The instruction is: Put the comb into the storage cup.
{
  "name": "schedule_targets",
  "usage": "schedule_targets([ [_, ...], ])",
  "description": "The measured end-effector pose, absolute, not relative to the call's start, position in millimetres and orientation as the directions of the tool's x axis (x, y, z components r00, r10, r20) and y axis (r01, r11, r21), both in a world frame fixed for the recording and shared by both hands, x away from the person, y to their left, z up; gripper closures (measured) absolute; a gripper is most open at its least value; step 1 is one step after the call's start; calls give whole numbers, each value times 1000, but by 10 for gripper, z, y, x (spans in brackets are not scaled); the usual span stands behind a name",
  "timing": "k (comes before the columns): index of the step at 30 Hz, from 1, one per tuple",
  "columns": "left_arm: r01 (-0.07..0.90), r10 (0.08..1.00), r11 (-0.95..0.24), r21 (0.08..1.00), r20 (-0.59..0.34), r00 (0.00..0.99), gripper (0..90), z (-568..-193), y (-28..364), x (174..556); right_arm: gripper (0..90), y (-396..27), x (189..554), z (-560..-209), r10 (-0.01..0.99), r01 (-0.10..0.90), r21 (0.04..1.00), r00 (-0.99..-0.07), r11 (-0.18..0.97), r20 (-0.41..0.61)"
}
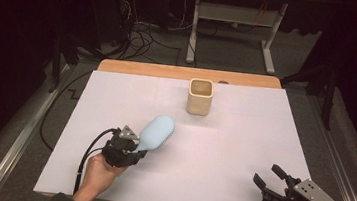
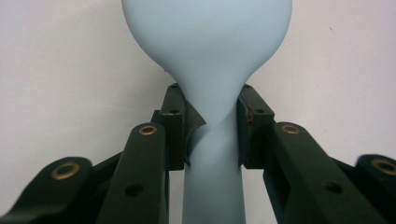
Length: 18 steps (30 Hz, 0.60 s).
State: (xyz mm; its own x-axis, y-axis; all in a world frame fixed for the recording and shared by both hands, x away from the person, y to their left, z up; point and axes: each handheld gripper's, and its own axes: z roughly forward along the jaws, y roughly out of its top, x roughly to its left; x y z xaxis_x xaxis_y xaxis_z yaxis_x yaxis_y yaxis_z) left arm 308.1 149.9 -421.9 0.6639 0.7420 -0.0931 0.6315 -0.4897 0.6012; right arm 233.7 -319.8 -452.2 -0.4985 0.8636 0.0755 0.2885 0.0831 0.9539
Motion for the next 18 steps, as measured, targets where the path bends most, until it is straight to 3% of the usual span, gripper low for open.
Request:
schedule_targets([
  [18, 593, 705, -527, 609, -76, 705, 692, -4181, 1306, 3035, 246, -3062, 2327, -4498, 850, 270, 957, -523, 108, 52],
])
